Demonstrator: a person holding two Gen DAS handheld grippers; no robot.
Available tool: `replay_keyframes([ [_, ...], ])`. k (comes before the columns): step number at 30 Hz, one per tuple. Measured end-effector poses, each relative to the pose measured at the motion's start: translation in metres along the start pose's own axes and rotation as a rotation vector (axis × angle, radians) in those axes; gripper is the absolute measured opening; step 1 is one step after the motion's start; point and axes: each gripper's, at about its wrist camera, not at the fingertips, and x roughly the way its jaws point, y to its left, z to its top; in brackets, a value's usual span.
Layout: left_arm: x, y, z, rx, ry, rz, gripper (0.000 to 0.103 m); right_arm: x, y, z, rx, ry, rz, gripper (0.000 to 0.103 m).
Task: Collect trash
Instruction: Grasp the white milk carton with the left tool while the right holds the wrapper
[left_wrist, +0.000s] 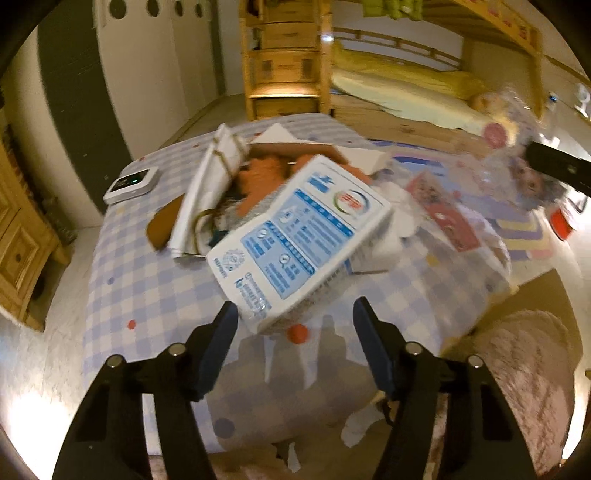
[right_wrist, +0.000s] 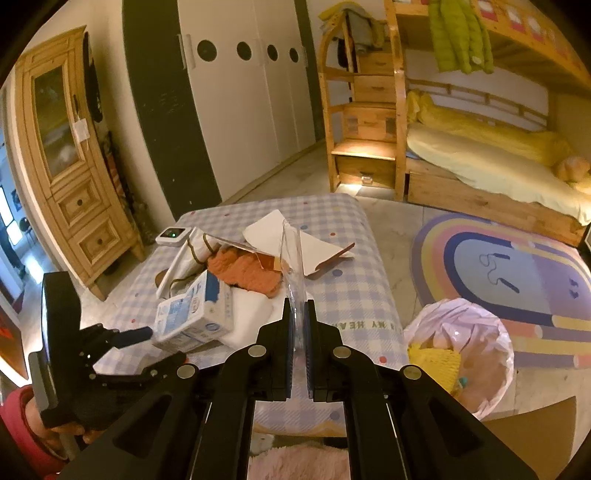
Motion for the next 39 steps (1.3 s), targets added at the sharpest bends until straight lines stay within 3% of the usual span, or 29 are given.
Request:
replay_keyframes([
  [3, -0.006, -0.004, -0.001, 0.004, -0.010, -0.031, 0.065, -0.002, -0.001, -0.002, 0.001, 0.001, 0.000, 0.005],
  [5, -0.010, -0.001, 0.000, 0.000, -0.022, -0.006, 0.091, -0.002, -0.002, -0.003, 0.003, 0.000, 0.000, 0.005],
  [7, -0.013, 0.005, 0.003, -0.011, -0.060, 0.031, 0.096, -0.002, -0.002, -0.002, 0.003, 0.000, 0.000, 0.006],
  [12, 0.004, 0.021, 0.015, -0.022, -0.031, 0.062, 0.096, -0.002, -0.002, -0.003, 0.003, 0.004, 0.003, 0.005],
  [26, 0.039, 0.011, 0.027, 0.114, 0.036, -0.063, 0.093, -0.001, 0.006, 0.005, -0.020, 0.016, 0.012, 0.006],
  [28, 0.034, 0.013, 0.024, 0.092, 0.034, -0.084, 0.087, -0.001, 0.006, 0.005, -0.018, 0.016, 0.013, 0.006],
  [33, 0.020, 0.020, 0.014, -0.018, 0.018, -0.131, 0.084, -0.001, 0.006, 0.005, -0.018, 0.017, 0.015, 0.006],
  [39, 0.011, 0.021, 0.010, -0.082, -0.002, -0.091, 0.078, -0.007, 0.005, 0.004, -0.003, 0.002, 0.011, 0.006],
])
